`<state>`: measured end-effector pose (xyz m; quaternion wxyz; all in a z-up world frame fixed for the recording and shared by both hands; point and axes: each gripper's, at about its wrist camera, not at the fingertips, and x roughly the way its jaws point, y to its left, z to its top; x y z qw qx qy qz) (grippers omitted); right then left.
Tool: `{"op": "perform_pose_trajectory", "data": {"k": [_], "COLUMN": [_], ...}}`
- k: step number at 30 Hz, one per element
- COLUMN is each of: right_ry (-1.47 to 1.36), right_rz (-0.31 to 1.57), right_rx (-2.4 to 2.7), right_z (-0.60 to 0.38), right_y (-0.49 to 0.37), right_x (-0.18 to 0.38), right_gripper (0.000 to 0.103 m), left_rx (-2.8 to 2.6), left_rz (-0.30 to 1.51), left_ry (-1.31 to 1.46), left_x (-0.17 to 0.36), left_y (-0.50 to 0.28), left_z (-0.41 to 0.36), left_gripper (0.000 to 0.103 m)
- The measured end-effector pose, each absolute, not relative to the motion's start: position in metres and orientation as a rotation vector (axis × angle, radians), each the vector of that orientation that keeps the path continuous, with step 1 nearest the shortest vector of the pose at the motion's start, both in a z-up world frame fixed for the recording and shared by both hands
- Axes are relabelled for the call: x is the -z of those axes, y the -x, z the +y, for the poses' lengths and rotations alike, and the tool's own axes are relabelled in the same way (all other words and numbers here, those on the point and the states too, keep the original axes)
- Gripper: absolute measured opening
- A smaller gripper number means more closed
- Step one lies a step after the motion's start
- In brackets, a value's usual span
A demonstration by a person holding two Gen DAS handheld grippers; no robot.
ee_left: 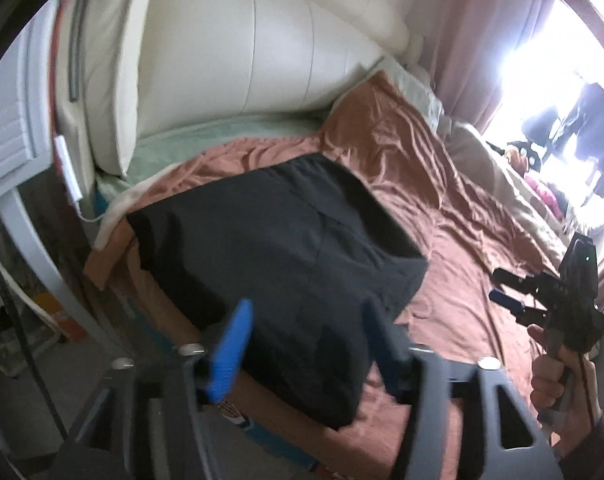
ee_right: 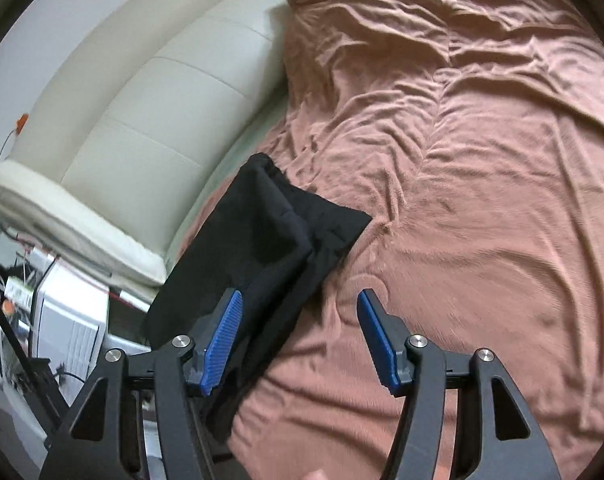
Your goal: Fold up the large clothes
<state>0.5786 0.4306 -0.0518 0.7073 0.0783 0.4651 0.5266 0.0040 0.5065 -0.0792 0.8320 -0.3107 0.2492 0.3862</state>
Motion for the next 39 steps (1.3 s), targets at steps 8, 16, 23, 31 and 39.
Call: {"op": "perform_pose_trajectory", "data": {"k": [8, 16, 23, 31, 39], "right_ry": [-0.040, 0.036, 0.034, 0.007, -0.076], "right_rz": [0.902, 0.680, 0.590, 0.521, 0.530], "right_rx": [-1.123, -1.105, -1.068, -1.023, -0.968], "right_z": [0.366, 0.283, 0.205, 0.129, 0.064], "right_y": [-0.538, -0.470, -0.417, -0.367, -0.338], "right_x": [0.002, -0.044, -0.050, -0.047, -0.027], "right_gripper": [0.084, 0.103, 0.103, 0.103, 0.103], "left_rx": [-0.840, -0.818, -0.802, -0.737, -0.692], "left_rz": [0.451, 0.407, 0.391, 0.365, 0.331], "left_ry": [0.629, 0.594, 0.518, 0.435, 0.340], "left_x": [0.044, 0.016, -0.008, -0.026, -0.038], "left_y": [0.013, 0.019, 0.028, 0.045, 0.061], "left_z": [0.445, 0.383, 0.328, 0.267, 0.214], "left_gripper": [0.088, 0.103, 0.102, 0.103, 0.102]}}
